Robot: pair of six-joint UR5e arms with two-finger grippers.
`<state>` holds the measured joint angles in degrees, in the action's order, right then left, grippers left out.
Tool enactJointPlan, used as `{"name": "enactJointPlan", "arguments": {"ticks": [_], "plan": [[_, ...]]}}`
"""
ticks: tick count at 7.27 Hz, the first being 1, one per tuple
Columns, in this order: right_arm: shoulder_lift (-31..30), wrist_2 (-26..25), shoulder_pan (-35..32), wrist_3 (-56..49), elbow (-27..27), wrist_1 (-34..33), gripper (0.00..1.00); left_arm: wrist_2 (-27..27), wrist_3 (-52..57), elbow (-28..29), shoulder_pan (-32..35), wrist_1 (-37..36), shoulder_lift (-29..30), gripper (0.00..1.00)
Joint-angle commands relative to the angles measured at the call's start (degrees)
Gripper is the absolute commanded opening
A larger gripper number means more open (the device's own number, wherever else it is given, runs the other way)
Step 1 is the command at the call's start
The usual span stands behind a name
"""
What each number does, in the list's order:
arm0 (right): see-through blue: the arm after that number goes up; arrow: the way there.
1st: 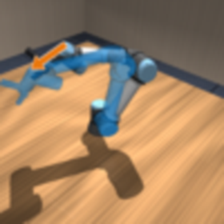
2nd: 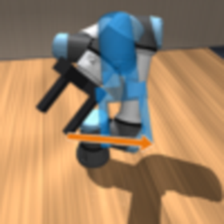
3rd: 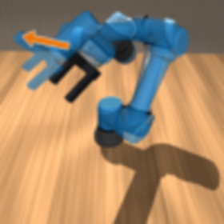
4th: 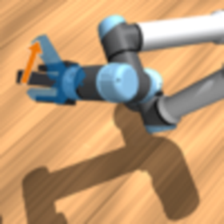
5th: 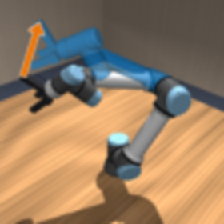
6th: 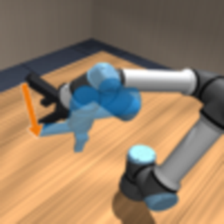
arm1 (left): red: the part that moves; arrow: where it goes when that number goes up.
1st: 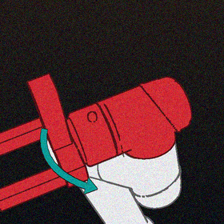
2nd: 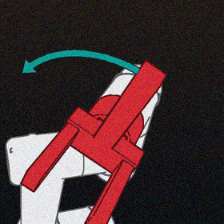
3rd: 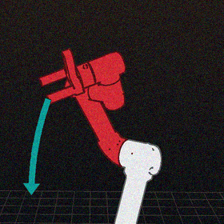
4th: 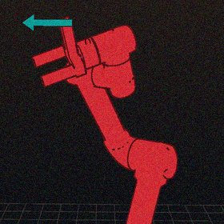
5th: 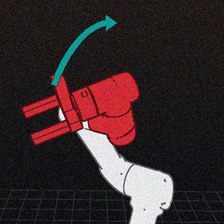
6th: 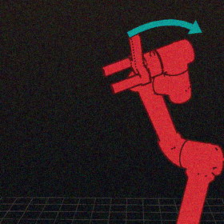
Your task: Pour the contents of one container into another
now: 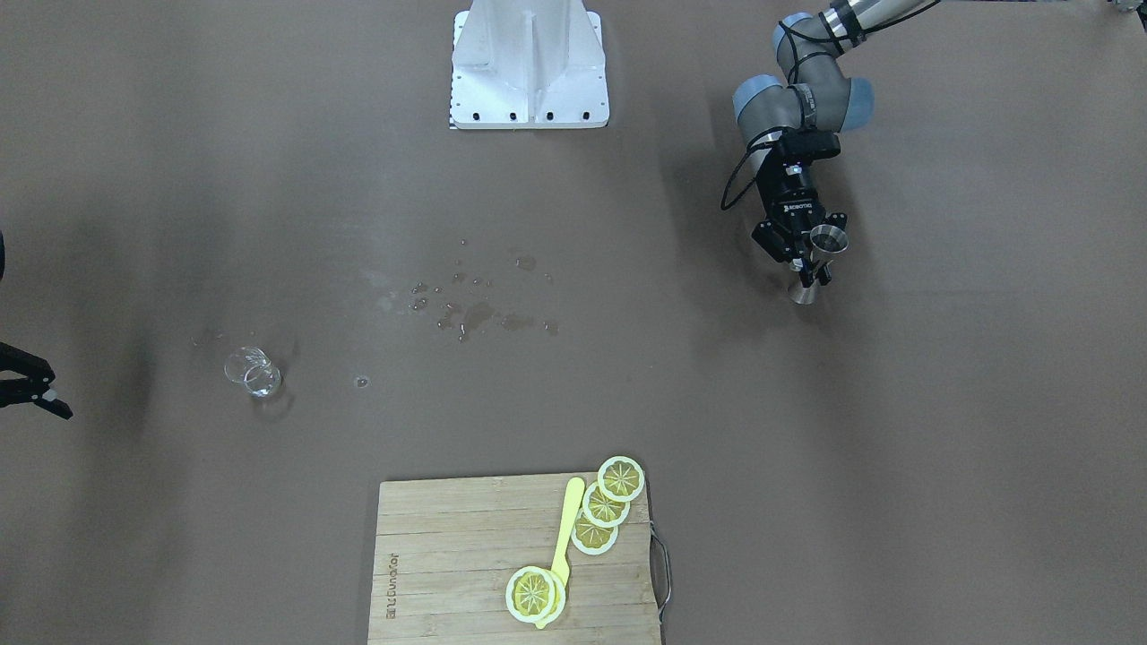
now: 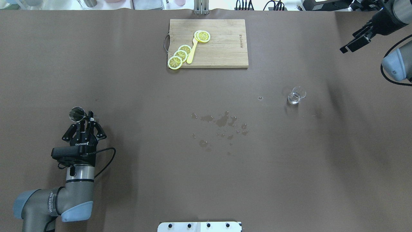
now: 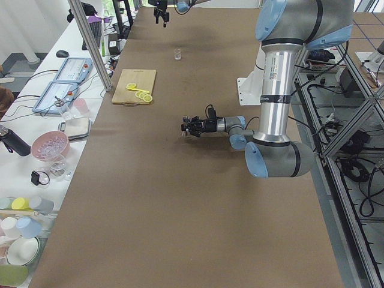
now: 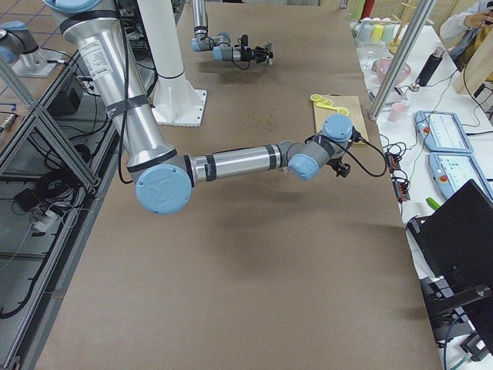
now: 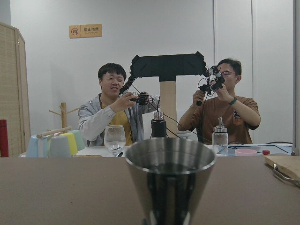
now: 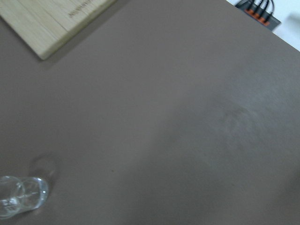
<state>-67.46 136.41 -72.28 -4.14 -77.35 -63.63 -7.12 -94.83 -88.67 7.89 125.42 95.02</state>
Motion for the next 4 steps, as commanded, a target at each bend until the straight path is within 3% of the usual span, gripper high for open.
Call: {"name": "enactJointPlan", "arguments": {"ticks": [1, 2, 4], "plan": [[0.0, -5.4, -1.7, 0.0, -0.8, -12.5, 1.00, 0.1, 0.0, 0.2, -0.3, 0.0, 0.1, 0.32], [0.0, -6.1, -2.1, 0.0, -1.0, -16.1, 1.00, 0.1, 0.1, 0.3, -0.3, 0.0, 0.3, 0.41], [-0.1, -7.8, -4.9, -0.1, -0.2, -25.9, 1.00, 0.2, 0.1, 1.0, -0.7, 0.0, 0.3, 0.43]]}}
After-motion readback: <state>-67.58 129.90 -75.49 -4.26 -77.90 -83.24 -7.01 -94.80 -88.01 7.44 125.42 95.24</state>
